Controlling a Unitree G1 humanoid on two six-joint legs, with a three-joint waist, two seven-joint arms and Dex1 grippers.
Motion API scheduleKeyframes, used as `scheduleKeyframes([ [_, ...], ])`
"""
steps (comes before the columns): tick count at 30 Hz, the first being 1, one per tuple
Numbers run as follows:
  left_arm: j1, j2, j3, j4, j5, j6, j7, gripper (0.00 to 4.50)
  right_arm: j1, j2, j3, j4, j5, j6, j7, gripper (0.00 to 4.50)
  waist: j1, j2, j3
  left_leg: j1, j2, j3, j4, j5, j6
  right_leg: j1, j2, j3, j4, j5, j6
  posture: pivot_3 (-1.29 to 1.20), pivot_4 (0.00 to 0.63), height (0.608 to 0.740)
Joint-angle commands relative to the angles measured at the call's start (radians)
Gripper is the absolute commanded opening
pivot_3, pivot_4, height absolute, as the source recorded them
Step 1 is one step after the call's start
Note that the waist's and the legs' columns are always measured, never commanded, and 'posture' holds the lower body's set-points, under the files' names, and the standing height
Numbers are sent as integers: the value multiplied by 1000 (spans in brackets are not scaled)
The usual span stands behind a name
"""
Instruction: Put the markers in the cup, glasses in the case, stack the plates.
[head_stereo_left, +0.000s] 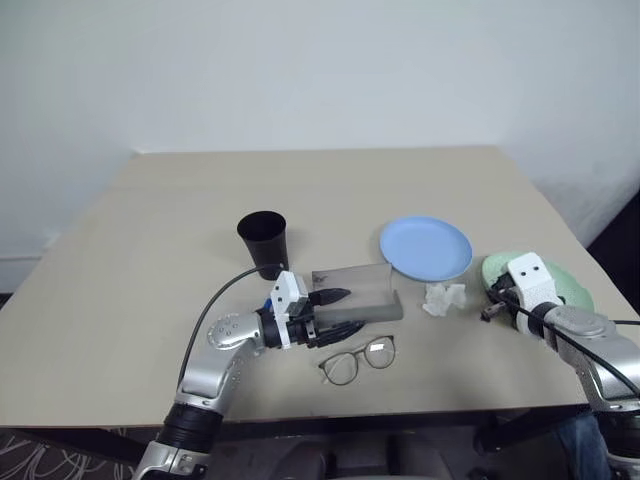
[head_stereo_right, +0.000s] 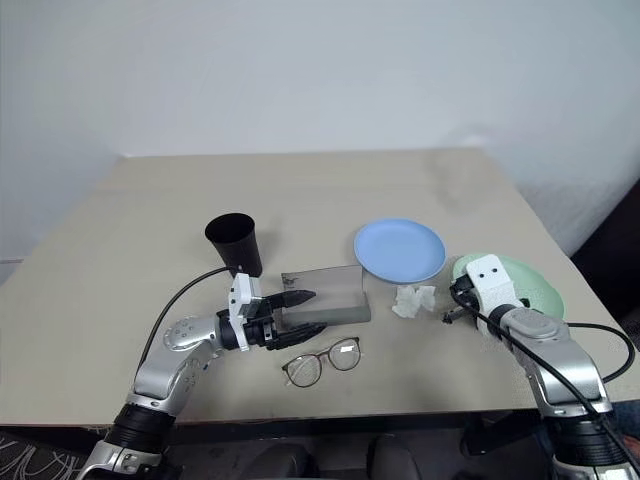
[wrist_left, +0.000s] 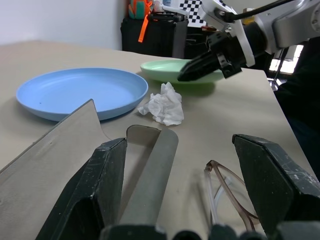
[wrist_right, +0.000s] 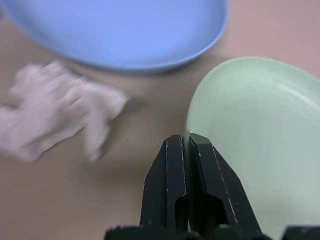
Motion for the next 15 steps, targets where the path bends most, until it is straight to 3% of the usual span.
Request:
scheduleKeyframes([
  [1, -18, -3, -1, -13, 2, -18, 7, 3566, -75, -26, -8, 28, -58, -71, -20, 26, 0, 1, 0, 0, 0, 0, 0, 0, 0, 0, 0, 0, 0, 0, 0, 0, 0, 740],
  [5, -22, -3, 0, -9, 3, -19, 8, 3566, -137, -26, 12, 77, -80, -135, 9, 26, 0, 1, 0, 0, 0, 0, 0, 0, 0, 0, 0, 0, 0, 0, 0, 0, 0, 740],
  [15, -78, -22, 21, 72, 34, -74, 47, 3566, -368, -26, 205, 302, -105, -451, 338, 26, -4, 1, 0, 1, 0, 0, 0, 0, 0, 1, 0, 0, -1, 1, -1, 0, 0, 740],
])
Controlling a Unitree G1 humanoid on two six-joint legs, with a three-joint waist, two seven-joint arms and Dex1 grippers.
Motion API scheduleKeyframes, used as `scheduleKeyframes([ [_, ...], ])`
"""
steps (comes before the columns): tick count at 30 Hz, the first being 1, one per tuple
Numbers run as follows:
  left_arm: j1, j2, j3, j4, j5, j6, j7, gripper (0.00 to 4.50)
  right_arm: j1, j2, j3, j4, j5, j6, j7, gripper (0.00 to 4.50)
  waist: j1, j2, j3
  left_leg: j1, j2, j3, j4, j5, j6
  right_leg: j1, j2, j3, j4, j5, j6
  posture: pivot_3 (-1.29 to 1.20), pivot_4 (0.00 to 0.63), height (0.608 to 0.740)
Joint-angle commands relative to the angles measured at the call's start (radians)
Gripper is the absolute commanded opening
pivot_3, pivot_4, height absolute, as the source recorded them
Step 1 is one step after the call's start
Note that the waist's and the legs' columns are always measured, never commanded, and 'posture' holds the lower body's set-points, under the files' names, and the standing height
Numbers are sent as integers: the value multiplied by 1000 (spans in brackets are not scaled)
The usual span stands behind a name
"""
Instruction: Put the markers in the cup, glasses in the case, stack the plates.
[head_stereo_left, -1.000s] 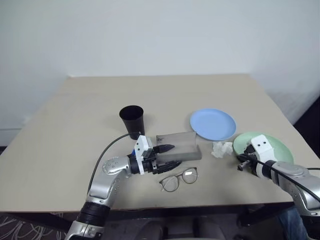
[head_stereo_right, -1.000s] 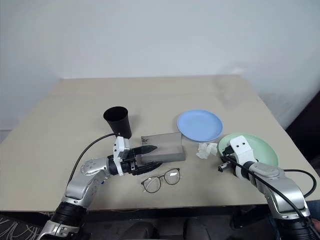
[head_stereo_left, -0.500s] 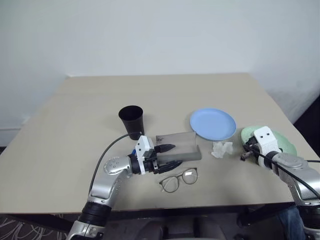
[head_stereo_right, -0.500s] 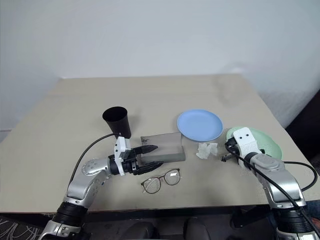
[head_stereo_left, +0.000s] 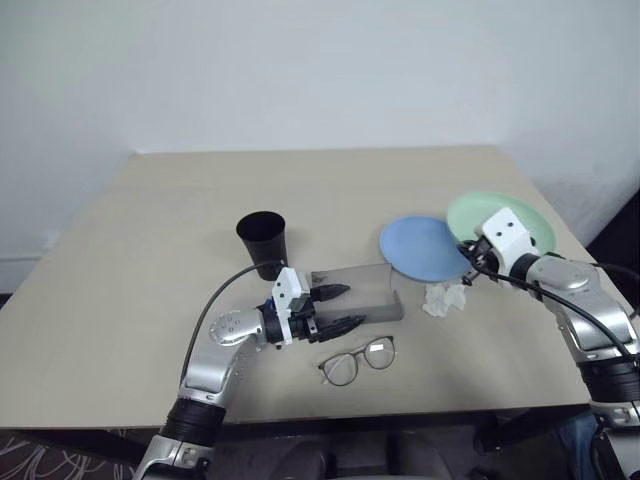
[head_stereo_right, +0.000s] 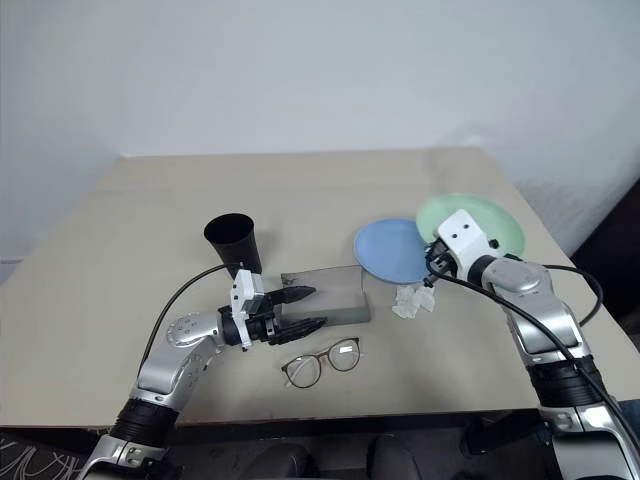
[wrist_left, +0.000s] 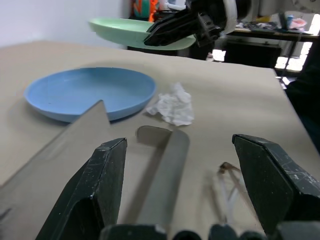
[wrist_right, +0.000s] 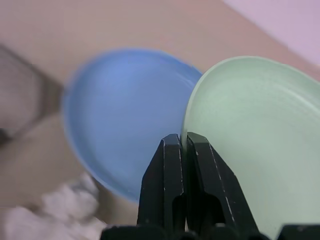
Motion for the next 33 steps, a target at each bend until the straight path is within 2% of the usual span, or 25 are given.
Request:
scheduleKeyframes([
  [1, -42, -12, 21, 12, 10, -43, 22, 3566, -96, 8, 32, 113, -35, -134, 84, 26, 1, 0, 0, 0, 0, 0, 0, 0, 0, 0, 0, 0, 0, 0, 0, 0, 0, 740],
  [10, -37, -9, 29, 11, 12, -57, 38, 3566, -257, 99, 111, 451, -91, -399, 238, 26, -1, 0, 0, 0, 0, 0, -2, 0, -1, -1, 0, 0, -1, 7, -8, 0, 0, 740],
  [15, -29, -8, 32, 0, 11, -59, 53, 3566, -291, 143, 120, 545, -99, -471, 300, 26, -1, 1, 0, 1, 0, 0, -2, 0, -1, -1, 0, 0, -1, 7, -8, 0, 0, 740],
  [23, -18, -3, 33, -12, 9, -60, 66, 3566, -314, 173, 119, 631, -134, -534, 323, 26, -1, 1, -1, 1, -1, -1, -2, 0, -2, -1, 0, 0, 0, 8, -9, 0, 0, 740],
  [26, -17, -3, 32, -13, 9, -61, 70, 3566, -321, 179, 115, 657, -148, -558, 314, 735, -1, 1, -1, 1, -1, -1, -2, 0, -3, -1, 0, 0, 0, 8, -9, 0, 0, 740],
  [32, -23, -6, 28, -9, 10, -61, 71, 3566, -315, 165, 103, 644, -157, -569, 319, 2756, -5, 2, -1, 2, -1, -1, -2, 0, -3, -1, 0, 0, 0, 8, -9, 0, 0, 740],
  [33, -24, -7, 26, -8, 11, -61, 71, 3566, -311, 159, 99, 635, -154, -568, 323, 2756, -5, 2, -1, 2, -1, -1, -2, 0, -3, -1, 0, 0, 0, 8, -9, 0, 0, 740],
])
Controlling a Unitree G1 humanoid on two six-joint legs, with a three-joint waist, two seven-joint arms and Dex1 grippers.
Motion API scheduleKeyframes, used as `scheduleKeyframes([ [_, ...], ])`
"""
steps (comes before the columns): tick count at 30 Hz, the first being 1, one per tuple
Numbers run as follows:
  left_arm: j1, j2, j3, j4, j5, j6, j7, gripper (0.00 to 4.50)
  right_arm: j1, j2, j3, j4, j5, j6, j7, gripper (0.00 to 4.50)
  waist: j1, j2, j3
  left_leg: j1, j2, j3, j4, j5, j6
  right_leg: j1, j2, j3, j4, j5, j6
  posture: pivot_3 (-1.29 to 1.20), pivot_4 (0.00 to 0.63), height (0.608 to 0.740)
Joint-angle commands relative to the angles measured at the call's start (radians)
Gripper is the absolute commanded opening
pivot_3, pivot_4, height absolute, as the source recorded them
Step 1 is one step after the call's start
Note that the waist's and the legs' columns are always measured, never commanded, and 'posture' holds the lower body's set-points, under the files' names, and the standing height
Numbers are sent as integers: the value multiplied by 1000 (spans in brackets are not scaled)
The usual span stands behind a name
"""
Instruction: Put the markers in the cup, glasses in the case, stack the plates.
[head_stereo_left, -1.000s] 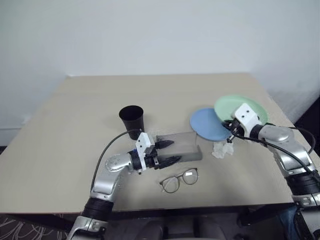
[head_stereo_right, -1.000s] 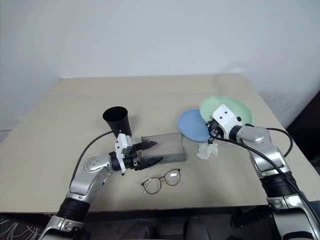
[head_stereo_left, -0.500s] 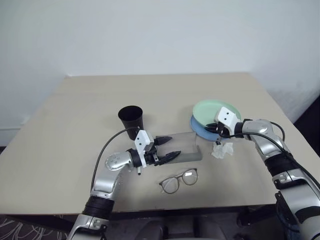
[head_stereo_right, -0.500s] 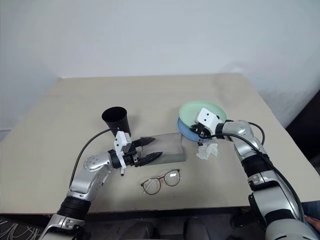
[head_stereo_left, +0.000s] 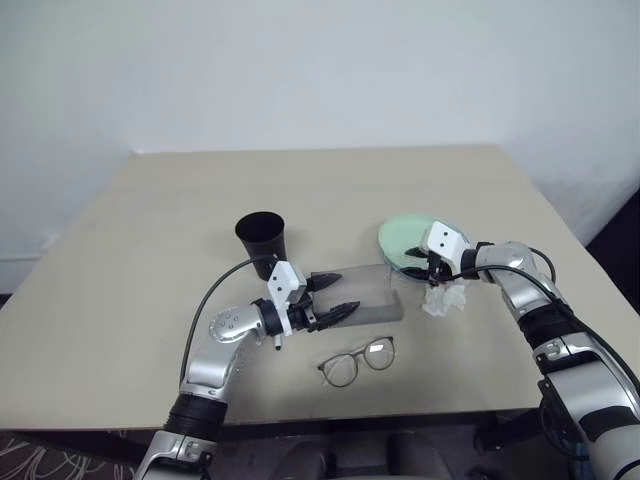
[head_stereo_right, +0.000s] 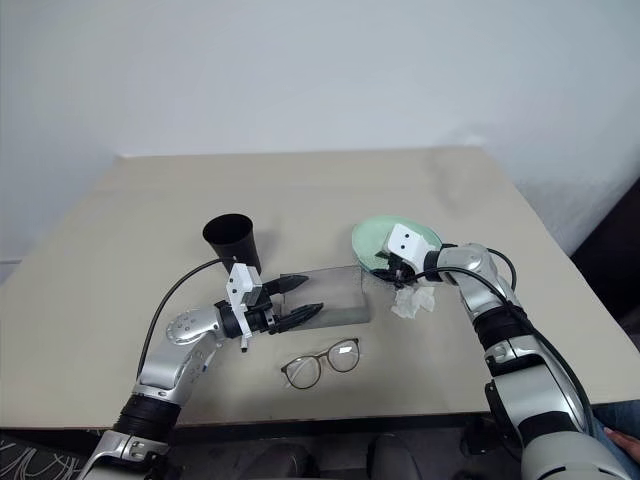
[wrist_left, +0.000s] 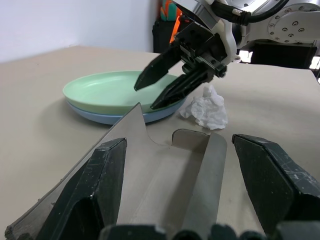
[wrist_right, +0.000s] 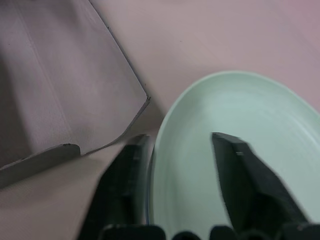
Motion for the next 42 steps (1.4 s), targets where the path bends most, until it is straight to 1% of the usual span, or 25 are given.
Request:
scheduleKeyframes([
  [1, -13, 1, 11, -36, -3, -18, 2, 3566, -27, -29, -40, -47, 6, -14, 5, 2756, 0, 0, 0, 0, 0, 0, 0, 0, 0, 0, 0, 0, 0, 0, 0, 0, 0, 740],
  [5, -18, 0, 10, -31, -2, -18, 0, 3566, -14, -54, -83, -127, 51, 41, 24, 2756, 0, 0, 0, 0, 0, 0, 0, 0, 0, 0, 0, 0, 0, 0, 0, 0, 0, 740],
  [8, -23, 0, 11, -28, -3, -18, -1, 3566, 21, -80, -119, -229, 102, 124, 67, 2756, 0, 0, 0, 0, 0, 0, 0, 0, 1, 0, 0, 0, 0, 0, 0, 0, 0, 740],
  [12, -27, -1, 12, -25, -3, -19, -1, 3566, 115, -164, -160, -402, 178, 290, 150, 2756, 8, 0, 0, 0, 0, -1, 0, -1, 1, 1, 0, 0, 0, 0, 0, 0, 0, 740],
  [15, -27, -3, 12, -25, -2, -21, 1, 3566, 179, -218, -185, -475, 213, 421, 162, 2756, 8, 0, 0, 0, 0, 0, 1, -1, 1, 1, 0, 0, 0, 0, 0, 0, 0, 740],
  [21, -23, -6, 8, -27, -2, -21, 2, 3566, 268, -270, -233, -551, 274, 584, 155, 2756, 7, 0, 0, 0, 1, 1, 3, -1, 1, 1, 0, 0, 0, -1, 4, 0, 0, 740],
  [24, -25, -8, 5, -24, -1, -22, 0, 3566, 299, -283, -225, -573, 266, 604, 144, 2756, 7, 0, 0, 1, 1, 2, 3, -1, 1, 2, 0, 0, 0, -1, 5, 0, 0, 740],
  [27, -33, -12, 2, -14, 0, -25, -4, 3566, 304, -269, -216, -569, 260, 620, 124, 2756, 7, 0, 0, 1, 2, 3, 5, -1, 1, 3, 0, 0, 0, -1, 6, 0, 0, 740],
  [34, -45, -18, 0, -3, 2, -29, -11, 3566, 271, -212, -168, -430, 192, 576, 42, 2756, 7, 0, 0, 1, 2, 3, 6, -1, 1, 3, 0, 0, 0, -1, 6, 0, 0, 740],
  [42, -45, -21, 0, -3, 1, -29, -11, 3566, 257, -186, -133, -353, 157, 529, 29, 2756, 7, 0, 0, 1, 1, 3, 5, -1, 2, 3, 0, 0, 0, 0, 6, 0, 0, 740],
])
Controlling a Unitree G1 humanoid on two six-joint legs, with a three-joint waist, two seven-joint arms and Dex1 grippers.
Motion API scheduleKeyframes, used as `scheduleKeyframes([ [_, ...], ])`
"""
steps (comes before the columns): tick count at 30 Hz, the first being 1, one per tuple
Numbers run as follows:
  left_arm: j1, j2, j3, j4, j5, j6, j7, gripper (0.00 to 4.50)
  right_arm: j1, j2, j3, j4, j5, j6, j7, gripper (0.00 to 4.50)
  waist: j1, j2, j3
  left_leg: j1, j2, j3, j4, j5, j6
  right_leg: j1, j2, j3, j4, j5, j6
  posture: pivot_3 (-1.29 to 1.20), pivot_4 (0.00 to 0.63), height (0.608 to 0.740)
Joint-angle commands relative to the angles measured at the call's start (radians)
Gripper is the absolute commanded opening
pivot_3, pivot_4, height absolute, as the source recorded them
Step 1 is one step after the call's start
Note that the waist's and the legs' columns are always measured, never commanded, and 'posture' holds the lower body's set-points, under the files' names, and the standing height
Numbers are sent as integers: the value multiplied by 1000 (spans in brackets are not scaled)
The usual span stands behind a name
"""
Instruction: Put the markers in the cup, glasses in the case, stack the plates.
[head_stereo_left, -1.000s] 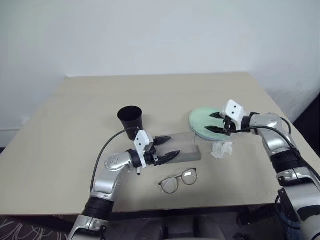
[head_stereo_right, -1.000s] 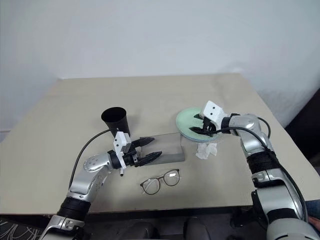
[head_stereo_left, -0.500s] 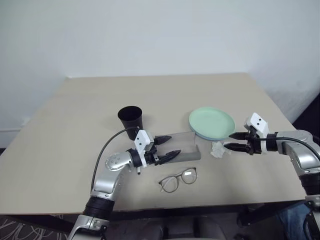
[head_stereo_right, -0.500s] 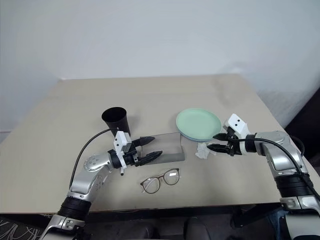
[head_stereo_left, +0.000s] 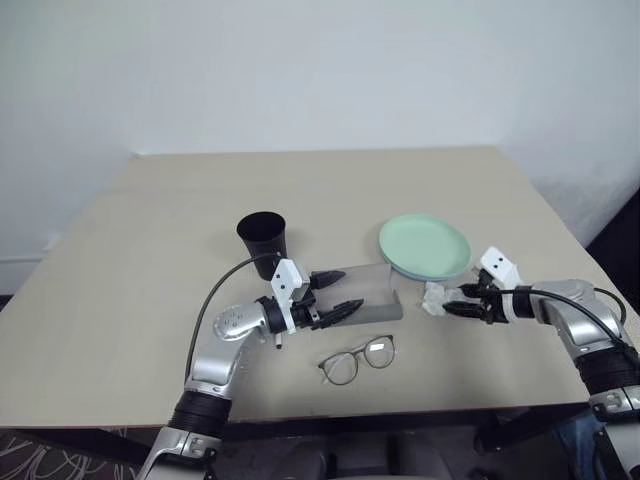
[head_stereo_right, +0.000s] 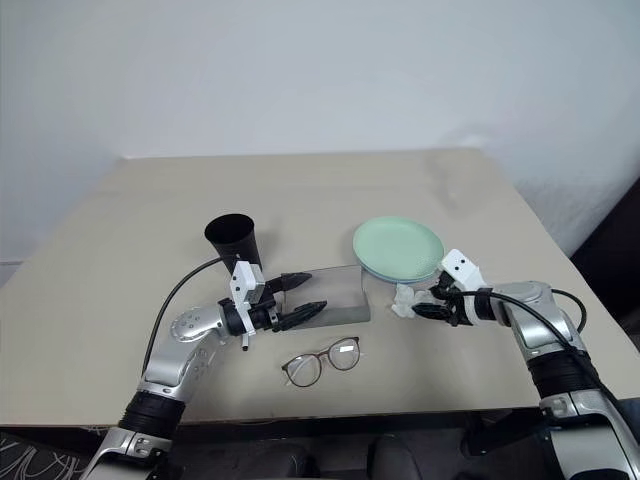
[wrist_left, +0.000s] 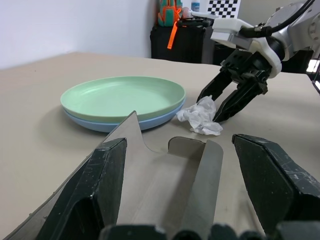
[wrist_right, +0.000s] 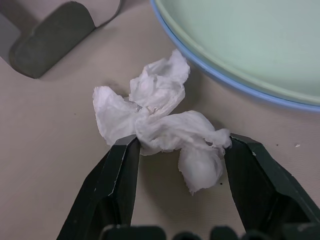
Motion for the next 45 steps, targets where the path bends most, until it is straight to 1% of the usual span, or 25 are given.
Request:
scheduleKeyframes([
  [1, -25, 0, 4, -24, -1, -17, -6, 3566, -34, 3, -12, 5, -8, -31, -13, 2587, 0, 0, 0, 0, 0, 0, 0, 0, 0, 0, 0, 0, 0, 0, 0, 0, 0, 740],
  [4, -21, 2, 4, -29, -1, -15, -6, 3566, -35, -1, -14, 7, -3, -34, -1, 1869, 0, 0, 0, 0, 0, 0, 0, 0, 0, 0, 0, 0, 0, 0, 0, 0, 0, 740],
  [9, -17, 3, 4, -30, -1, -15, -5, 3566, -25, -19, -27, -30, 18, -35, 39, 105, 0, 0, 0, 0, 0, 0, 0, 0, 0, 0, 0, 0, 0, 0, 0, 0, 0, 740],
  [10, -17, 2, 4, -30, -1, -15, -5, 3566, -26, -20, -30, -31, 18, -37, 41, 45, 0, 0, 0, 0, 0, 0, 0, 0, 0, 0, 0, 0, 0, 0, 0, 0, 0, 740],
  [14, -16, 1, 3, -33, -1, -14, -4, 3566, -22, -50, -48, -97, 48, -27, 91, 45, 0, 0, 0, 0, 0, 0, 0, 0, 0, 0, 0, 0, 0, 0, 0, 0, 0, 740],
  [19, -13, 4, 5, -32, -1, -16, -6, 3566, -29, -97, -88, -184, 121, -23, 171, 45, 0, 0, 0, 0, 0, 0, 0, 0, 0, 0, 0, 0, 0, 0, 0, 0, 0, 740],
  [22, -11, 7, 6, -33, -2, -15, -7, 3566, -80, -91, -110, -186, 131, -42, 156, 45, -3, 0, 0, 0, 0, 0, 0, 0, 0, 0, 0, 0, 0, 0, 0, 0, 0, 740],
  [24, -13, 7, 6, -29, -2, -15, -8, 3566, -133, -69, -107, -125, 98, -78, 103, 45, -3, 0, 0, 0, 1, 1, 0, 0, 0, 0, 0, 0, 0, 0, 0, 0, 0, 740],
  [27, -18, 8, 3, -23, 4, -18, -7, 3566, -231, -19, -77, 25, 25, -137, 1, 45, -3, 0, 0, 2, 1, 3, 0, 0, 0, 1, 0, 0, 0, 0, 0, 0, 0, 740],
  [33, -18, 13, 4, -26, 6, -16, -4, 3566, -332, 51, -35, 252, -48, -245, -42, 45, -3, 0, 0, 2, 1, 4, 0, 0, 0, 0, 0, 0, 0, 2, 0, 0, 0, 740],
  [36, -11, 17, 6, -36, 5, -14, -1, 3566, -371, 76, -19, 355, -76, -291, -51, 45, -3, 0, 0, 2, 1, 4, -2, 0, 0, -1, 0, 1, -1, 5, -5, 0, 0, 740],
  [37, -10, 18, 7, -38, 5, -13, 1, 3566, -383, 82, -19, 383, -79, -303, -54, 431, -3, 0, 0, 2, 1, 4, -2, 0, 0, -1, 0, 2, -1, 5, -5, 0, 0, 740],
  [38, -8, 20, 8, -41, 4, -12, 2, 3566, -396, 89, -22, 411, -81, -311, -56, 614, -3, 0, 0, 2, 1, 4, -2, 0, 0, -1, 0, 2, -1, 5, -5, 0, 0, 740],
  [40, -2, 24, 9, -49, 3, -11, 4, 3566, -415, 98, -26, 453, -88, -333, -61, 1236, -5, 1, 0, 2, 0, 5, -3, 0, 0, -1, 0, 2, -1, 5, -5, 0, 0, 740],
  [45, -2, 24, 13, -53, -6, -3, 5, 3566, -422, 96, -30, 483, -99, -376, -74, 2838, -7, 1, 0, 2, 1, 4, -3, 0, 0, -1, 0, 2, -1, 5, -5, 0, 0, 740],
])
